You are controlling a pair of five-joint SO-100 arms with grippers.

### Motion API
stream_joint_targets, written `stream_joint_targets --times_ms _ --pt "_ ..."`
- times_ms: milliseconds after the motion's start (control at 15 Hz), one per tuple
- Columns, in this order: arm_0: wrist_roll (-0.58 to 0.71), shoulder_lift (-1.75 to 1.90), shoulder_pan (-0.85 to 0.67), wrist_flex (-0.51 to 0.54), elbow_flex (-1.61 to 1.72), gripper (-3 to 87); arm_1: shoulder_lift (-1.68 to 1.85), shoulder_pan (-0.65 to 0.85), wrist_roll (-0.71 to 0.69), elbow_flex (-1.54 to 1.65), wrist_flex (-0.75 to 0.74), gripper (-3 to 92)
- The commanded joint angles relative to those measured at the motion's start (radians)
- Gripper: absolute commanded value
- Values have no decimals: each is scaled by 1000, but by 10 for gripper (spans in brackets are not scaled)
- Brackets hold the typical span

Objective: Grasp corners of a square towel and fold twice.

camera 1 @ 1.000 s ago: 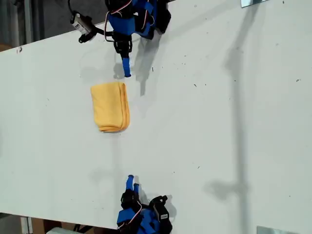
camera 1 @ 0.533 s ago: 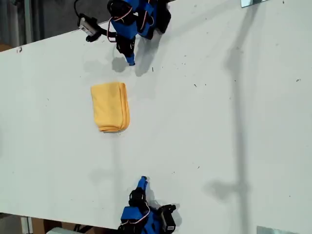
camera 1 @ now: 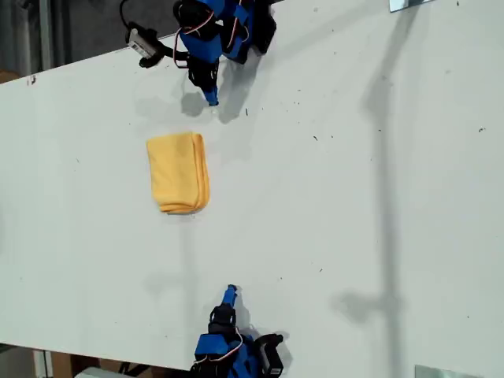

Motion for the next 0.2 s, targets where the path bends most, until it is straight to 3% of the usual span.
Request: stream_joint_targets --times_ms 0,133 --pt "9 8 5 -2 5 84 -3 3 9 -11 5 22" --pt "9 8 5 -2 5 84 -3 -3 18 -11 8 22"
